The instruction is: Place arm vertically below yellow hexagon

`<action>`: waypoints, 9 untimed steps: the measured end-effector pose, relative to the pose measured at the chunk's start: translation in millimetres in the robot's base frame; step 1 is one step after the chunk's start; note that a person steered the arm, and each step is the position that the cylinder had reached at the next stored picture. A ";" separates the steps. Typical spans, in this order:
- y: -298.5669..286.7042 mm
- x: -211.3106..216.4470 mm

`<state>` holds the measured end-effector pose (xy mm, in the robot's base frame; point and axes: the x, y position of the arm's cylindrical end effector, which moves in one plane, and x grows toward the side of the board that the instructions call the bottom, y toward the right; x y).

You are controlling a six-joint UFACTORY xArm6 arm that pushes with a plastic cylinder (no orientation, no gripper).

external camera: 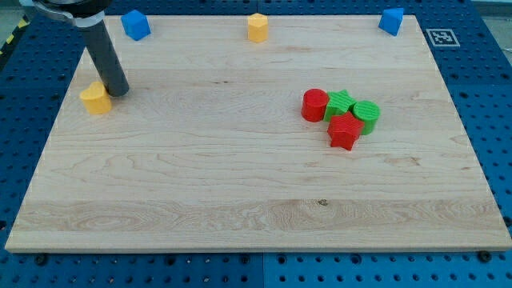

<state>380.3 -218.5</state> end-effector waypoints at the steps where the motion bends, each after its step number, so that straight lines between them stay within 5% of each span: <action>1: 0.0 -0.5; 4: 97.9 -14.1; 9: 108.5 -14.2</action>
<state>366.2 -110.0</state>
